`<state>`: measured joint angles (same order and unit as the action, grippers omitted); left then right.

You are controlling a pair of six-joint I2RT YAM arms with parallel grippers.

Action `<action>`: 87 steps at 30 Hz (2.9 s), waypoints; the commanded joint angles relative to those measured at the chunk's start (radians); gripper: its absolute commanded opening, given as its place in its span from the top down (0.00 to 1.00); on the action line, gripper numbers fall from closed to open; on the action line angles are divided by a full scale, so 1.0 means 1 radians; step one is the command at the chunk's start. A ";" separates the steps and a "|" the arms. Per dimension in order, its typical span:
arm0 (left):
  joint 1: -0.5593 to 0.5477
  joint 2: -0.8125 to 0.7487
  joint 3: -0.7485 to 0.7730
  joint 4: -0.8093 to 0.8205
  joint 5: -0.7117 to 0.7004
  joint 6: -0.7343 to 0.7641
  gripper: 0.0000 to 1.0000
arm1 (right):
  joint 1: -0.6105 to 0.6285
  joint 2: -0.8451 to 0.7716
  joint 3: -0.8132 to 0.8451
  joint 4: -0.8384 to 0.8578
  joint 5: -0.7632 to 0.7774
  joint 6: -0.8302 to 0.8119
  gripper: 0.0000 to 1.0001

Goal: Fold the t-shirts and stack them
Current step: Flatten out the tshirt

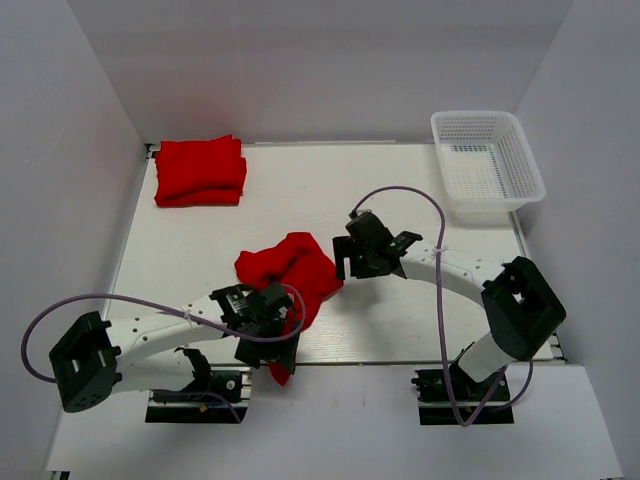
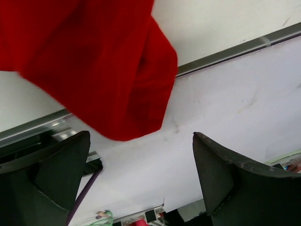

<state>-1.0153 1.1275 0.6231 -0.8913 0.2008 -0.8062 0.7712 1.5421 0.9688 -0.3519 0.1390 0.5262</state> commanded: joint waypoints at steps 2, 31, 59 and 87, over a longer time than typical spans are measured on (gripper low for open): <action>-0.055 0.038 -0.033 0.081 -0.026 -0.090 0.00 | 0.040 0.041 0.042 0.033 0.053 0.047 0.10; -0.088 0.046 0.156 -0.073 -0.581 -0.318 1.00 | 0.082 0.092 0.021 0.177 0.103 0.026 1.00; -0.025 0.052 1.171 0.503 -1.394 0.996 1.00 | -0.107 -0.563 0.577 -0.076 0.743 -0.454 1.00; -0.035 0.074 1.339 0.925 -1.496 1.659 1.00 | -0.101 -0.688 0.970 -0.058 0.589 -0.716 1.00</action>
<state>-1.0588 1.2770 1.9919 0.0017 -1.2751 0.8631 0.6807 0.8734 1.9751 -0.4591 0.6800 -0.1680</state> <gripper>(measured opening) 0.039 0.012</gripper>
